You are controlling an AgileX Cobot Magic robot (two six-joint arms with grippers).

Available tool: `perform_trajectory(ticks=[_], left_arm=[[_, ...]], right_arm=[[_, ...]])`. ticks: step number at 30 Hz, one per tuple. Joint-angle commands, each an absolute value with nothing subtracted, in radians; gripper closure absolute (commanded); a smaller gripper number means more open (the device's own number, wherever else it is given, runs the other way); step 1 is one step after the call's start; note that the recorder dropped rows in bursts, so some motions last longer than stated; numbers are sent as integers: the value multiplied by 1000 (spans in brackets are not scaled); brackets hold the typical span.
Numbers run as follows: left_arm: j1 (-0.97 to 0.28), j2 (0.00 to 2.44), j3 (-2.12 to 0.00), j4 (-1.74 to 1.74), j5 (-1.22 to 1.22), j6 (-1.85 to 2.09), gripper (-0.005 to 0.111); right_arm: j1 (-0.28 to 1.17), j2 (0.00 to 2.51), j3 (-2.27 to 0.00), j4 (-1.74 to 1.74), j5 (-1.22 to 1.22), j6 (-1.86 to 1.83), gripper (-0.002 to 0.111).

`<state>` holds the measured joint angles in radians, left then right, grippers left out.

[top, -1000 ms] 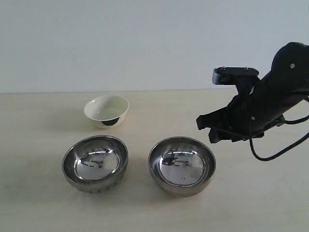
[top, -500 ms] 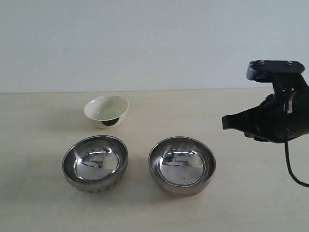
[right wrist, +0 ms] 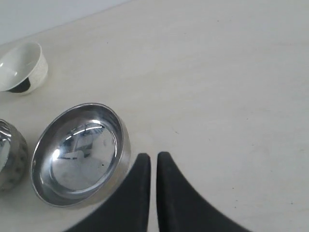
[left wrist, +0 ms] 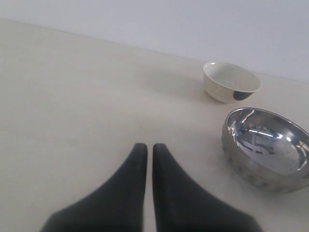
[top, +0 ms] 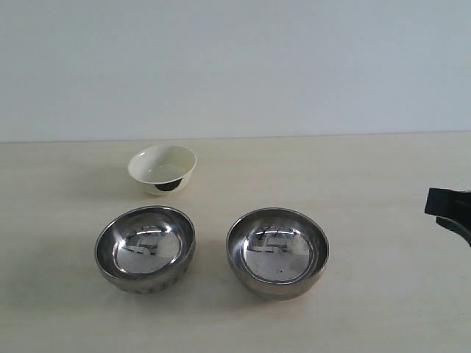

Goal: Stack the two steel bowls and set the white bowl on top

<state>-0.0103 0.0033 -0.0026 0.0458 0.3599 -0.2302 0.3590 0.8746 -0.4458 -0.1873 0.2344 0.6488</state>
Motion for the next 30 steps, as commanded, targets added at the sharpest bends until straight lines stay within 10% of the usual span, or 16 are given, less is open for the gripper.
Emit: perform_trajectory(ticks=[1,30], left_arm=[[-8,0,0,42,360,-223,103],[-8,0,0,42,360,-223,103]], right_arm=[[359,822,-441,-186,251,652,108],[359,473,-394,-196,337,624,108]])
